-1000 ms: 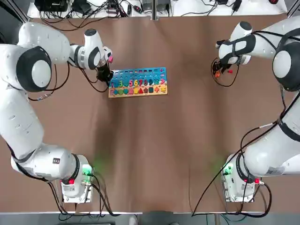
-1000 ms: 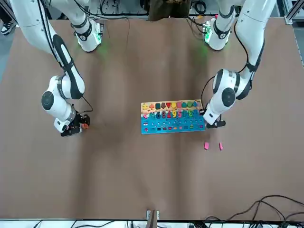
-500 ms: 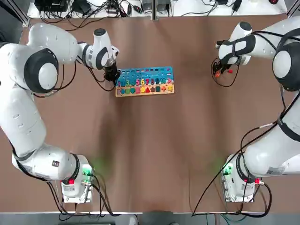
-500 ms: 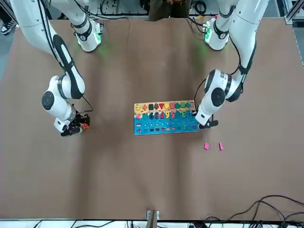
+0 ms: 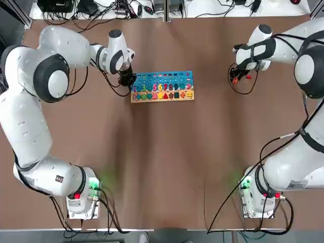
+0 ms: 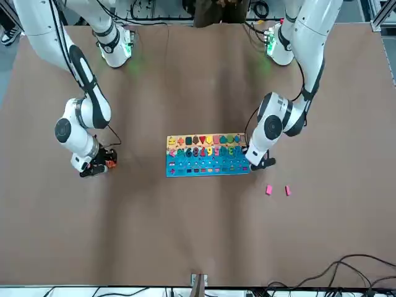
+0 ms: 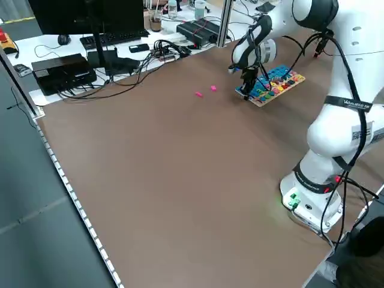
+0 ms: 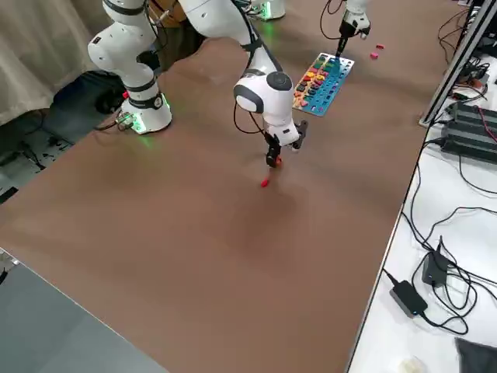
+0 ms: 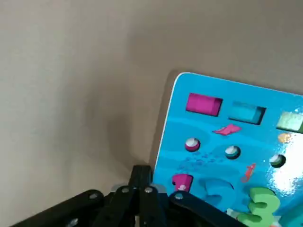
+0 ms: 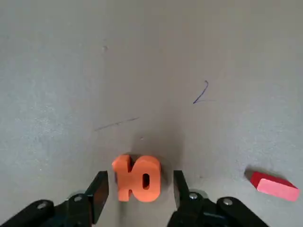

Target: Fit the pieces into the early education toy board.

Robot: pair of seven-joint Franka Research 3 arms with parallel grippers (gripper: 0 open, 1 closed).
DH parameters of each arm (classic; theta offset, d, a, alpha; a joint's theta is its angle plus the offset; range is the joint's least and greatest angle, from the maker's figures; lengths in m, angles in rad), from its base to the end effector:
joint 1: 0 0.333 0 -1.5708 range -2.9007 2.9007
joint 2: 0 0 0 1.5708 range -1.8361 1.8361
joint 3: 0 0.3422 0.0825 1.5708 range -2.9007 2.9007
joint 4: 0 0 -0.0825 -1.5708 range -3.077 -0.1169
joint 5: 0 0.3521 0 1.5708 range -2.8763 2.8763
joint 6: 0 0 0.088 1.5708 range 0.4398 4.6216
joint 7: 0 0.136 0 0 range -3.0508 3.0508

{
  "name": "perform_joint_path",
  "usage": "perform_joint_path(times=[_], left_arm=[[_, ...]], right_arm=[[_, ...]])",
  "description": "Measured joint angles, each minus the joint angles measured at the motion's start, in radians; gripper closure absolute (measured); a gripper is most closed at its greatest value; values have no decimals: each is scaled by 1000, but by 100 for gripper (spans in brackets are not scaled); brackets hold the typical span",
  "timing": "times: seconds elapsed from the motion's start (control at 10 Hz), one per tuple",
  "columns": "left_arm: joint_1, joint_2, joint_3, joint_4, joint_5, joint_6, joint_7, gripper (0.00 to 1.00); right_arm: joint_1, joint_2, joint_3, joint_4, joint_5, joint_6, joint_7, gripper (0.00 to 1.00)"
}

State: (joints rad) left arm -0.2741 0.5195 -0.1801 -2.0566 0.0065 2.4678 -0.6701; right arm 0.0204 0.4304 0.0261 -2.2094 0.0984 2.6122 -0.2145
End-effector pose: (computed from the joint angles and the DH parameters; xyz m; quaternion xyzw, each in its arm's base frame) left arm 0.5161 -0.2506 0.1958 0.9913 0.1142 -0.0653 0.0099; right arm 0.5431 0.0247 0.2022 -0.9957 -0.0864 0.0114 0.0308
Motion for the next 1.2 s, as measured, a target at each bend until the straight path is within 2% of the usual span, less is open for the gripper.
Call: perform_joint_path(times=[0.9,1.2], left_arm=[[-86,70,4,120,0,-15,-158,99],[-105,87,5,148,0,-20,-196,99]], right_arm=[[0,0,0,0,0,0,1,48],[0,0,0,-1,0,0,6,58]])
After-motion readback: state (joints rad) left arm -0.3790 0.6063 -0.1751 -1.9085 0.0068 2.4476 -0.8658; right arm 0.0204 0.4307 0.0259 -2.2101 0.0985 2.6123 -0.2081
